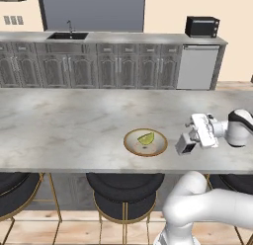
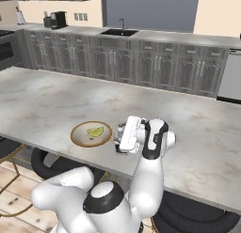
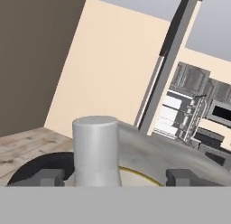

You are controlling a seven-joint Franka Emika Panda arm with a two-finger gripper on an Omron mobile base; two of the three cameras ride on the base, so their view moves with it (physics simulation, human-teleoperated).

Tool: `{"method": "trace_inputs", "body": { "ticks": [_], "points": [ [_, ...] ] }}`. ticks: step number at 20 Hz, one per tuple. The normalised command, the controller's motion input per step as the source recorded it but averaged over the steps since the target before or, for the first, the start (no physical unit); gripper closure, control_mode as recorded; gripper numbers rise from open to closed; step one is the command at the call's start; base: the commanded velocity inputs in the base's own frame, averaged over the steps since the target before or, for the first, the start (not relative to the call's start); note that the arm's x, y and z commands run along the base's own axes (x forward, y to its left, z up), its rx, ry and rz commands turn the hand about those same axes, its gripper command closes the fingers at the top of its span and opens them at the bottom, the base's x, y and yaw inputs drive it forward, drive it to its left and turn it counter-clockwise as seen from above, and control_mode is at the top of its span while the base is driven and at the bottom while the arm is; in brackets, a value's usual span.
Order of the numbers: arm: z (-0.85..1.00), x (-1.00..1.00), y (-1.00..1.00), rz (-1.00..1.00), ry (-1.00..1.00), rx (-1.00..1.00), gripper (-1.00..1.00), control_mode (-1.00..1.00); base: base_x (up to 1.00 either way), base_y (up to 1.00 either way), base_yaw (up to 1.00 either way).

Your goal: There is a bowl on the dining counter. Grab a lemon wedge from the fridge and place it in the bowl. Then get the liquor bottle and glass cup from the cabinet and place them next to the bowl.

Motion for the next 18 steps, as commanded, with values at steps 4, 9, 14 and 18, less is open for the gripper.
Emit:
{"method": "trace_inputs", "body": {
  "ticks": [4,9,14,18],
  "points": [
    [0.5,-0.03,0.0,0.0,-0.03,-0.03,-1.0,-1.0,0.0,0.0,0.0],
    [0.73,0.04,0.0,0.0,0.0,-0.05,-1.0,-1.0,0.0,0.0,0.0],
    [0.77,-0.25,0.16,0.0,-0.08,-0.07,-1.0,-1.0,0.0,0.0,0.0],
    [0.66,-0.65,0.37,-0.01,-0.1,-0.08,-1.0,-1.0,0.0,0.0,0.0]
  ]
}}
